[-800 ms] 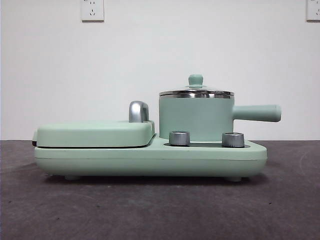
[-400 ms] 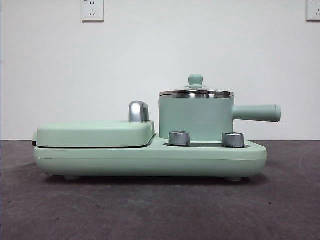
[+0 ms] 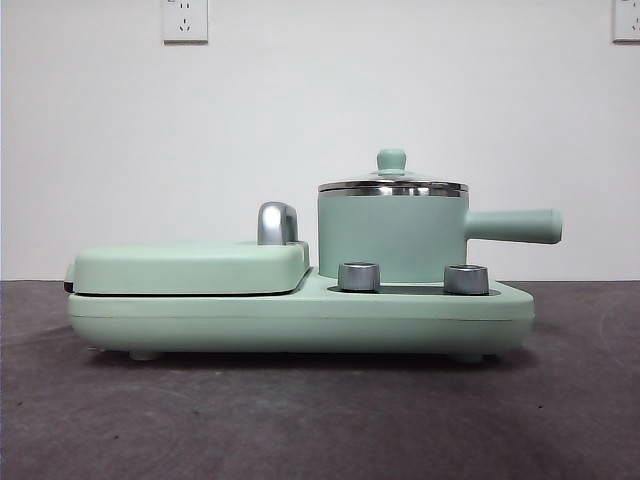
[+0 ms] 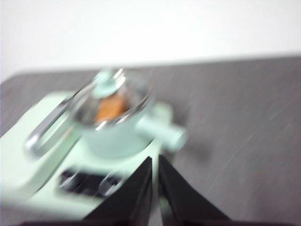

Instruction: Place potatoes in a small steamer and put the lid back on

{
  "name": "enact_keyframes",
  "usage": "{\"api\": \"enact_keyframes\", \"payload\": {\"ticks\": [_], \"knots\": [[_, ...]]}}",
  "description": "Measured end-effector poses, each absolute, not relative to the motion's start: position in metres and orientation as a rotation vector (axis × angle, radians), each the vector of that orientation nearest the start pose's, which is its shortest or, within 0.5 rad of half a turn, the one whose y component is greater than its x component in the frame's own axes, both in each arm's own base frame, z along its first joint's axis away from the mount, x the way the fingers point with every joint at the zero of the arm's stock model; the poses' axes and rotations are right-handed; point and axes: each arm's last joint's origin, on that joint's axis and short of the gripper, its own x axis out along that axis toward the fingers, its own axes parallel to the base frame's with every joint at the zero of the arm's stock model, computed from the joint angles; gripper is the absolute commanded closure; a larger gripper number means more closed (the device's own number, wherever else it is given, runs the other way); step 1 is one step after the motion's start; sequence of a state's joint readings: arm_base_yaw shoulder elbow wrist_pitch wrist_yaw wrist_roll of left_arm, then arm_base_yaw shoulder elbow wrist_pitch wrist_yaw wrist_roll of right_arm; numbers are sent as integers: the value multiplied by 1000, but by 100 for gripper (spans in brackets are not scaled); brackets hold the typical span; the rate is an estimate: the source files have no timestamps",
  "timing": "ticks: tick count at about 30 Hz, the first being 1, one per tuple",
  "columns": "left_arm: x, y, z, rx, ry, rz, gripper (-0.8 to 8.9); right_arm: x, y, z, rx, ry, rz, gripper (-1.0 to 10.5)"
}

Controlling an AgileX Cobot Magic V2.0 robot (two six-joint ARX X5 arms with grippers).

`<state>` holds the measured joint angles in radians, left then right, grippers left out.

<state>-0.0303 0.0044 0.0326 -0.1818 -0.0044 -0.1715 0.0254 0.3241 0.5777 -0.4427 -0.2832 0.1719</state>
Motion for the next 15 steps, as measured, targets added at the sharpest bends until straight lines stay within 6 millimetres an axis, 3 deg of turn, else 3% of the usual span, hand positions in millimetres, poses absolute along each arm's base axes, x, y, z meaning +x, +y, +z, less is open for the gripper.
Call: {"api": "enact_keyframes", "payload": {"ticks": [5,15], "knots": [[95,-3,157,-168,155,-13,794,95,4,246,171,61,214,928],[95,-3,157,-168,155,-13,794,97,-1,170,141,120,39,928]]}}
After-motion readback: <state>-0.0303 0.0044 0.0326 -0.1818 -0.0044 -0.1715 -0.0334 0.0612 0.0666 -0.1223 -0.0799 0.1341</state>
